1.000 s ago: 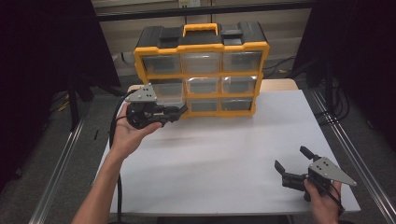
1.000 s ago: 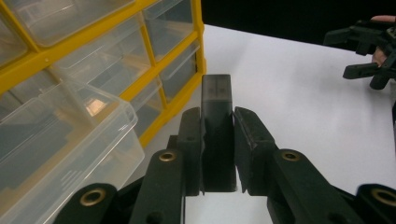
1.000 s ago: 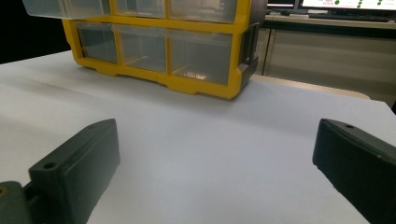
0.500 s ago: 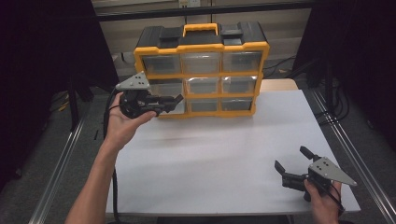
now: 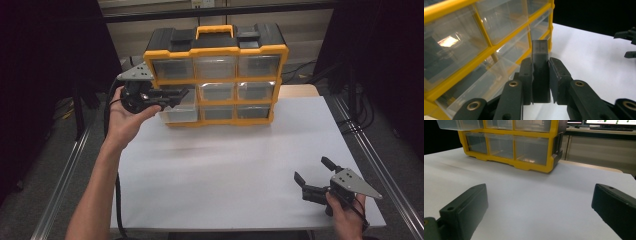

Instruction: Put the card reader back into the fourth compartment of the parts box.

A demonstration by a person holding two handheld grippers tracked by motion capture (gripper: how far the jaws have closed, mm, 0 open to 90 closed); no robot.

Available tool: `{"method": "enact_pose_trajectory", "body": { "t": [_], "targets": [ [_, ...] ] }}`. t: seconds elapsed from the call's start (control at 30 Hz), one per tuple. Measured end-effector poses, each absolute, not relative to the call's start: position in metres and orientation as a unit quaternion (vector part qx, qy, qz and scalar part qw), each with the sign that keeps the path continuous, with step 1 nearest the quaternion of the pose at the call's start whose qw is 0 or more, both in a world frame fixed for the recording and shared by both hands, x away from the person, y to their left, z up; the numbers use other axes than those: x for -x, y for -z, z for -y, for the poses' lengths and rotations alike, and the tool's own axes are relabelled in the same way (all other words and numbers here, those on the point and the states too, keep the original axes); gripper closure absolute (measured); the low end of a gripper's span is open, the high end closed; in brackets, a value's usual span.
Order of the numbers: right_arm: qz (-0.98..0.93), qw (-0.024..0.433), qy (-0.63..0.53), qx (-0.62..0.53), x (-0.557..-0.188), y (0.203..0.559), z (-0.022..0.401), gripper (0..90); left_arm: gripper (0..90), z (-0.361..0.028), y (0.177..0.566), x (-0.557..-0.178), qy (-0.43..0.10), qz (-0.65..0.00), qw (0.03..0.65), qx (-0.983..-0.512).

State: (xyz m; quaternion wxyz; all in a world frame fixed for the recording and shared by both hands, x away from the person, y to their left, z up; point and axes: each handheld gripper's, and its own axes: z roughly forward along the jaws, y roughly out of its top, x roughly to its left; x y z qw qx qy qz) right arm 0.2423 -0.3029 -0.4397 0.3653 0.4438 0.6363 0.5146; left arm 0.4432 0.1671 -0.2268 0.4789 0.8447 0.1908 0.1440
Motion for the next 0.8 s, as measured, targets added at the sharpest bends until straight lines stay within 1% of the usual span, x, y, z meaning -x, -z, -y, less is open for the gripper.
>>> {"method": "enact_pose_trajectory", "body": {
  "t": [0.33, 0.8],
  "targets": [
    [-0.636, 0.365, -0.515, -0.443, -0.242, 0.439, 0.303, 0.6, 73.7, -0.164, 0.217, -0.455, -0.151, -0.193, 0.461, -0.853],
    [-0.637, 0.364, -0.515, -0.444, -0.242, 0.44, 0.303, 0.2, 73.8, -0.172, 0.214, -0.48, -0.155, -0.225, 0.441, -0.855]
  ]
}}
